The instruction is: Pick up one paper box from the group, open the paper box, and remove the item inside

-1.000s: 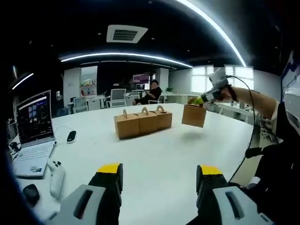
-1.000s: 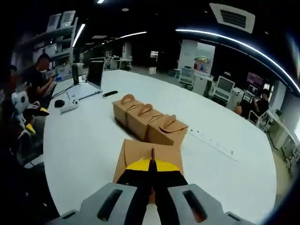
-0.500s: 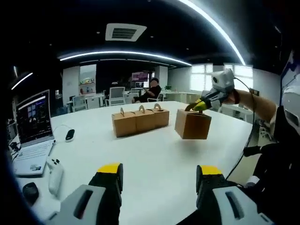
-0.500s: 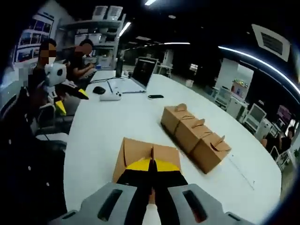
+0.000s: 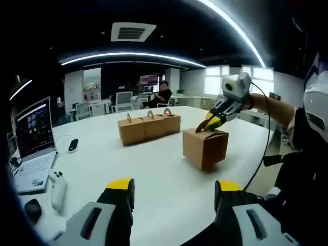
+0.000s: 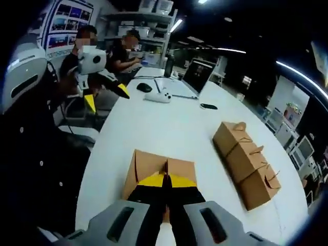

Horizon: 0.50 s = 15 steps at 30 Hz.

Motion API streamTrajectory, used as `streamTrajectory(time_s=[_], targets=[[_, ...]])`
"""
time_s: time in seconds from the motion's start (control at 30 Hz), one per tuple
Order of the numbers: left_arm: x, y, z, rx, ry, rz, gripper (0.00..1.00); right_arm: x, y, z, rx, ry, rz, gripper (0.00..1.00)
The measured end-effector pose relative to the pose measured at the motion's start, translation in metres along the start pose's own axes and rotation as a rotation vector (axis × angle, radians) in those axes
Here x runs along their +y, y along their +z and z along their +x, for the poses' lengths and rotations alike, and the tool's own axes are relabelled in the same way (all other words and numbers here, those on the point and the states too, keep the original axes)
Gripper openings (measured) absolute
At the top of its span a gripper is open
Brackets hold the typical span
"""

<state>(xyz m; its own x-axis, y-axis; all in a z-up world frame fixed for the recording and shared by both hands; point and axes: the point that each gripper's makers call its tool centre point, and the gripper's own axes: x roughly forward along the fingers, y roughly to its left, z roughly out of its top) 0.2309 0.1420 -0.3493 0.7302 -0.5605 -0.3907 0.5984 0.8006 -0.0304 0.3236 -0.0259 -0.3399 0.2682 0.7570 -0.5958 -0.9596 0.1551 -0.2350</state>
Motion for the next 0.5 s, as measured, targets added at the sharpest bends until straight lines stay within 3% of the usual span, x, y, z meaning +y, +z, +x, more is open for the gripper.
streamTrajectory(time_s=[0.23, 0.5], targets=[[0.003, -0.005, -0.001, 0.005, 0.004, -0.008, 0.64, -0.004, 0.005, 0.012, -0.005, 0.028, -0.025, 0.03], [0.01, -0.008, -0.003, 0.005, 0.017, -0.022, 0.64, -0.023, 0.006, 0.022, -0.017, 0.042, -0.052, 0.03]])
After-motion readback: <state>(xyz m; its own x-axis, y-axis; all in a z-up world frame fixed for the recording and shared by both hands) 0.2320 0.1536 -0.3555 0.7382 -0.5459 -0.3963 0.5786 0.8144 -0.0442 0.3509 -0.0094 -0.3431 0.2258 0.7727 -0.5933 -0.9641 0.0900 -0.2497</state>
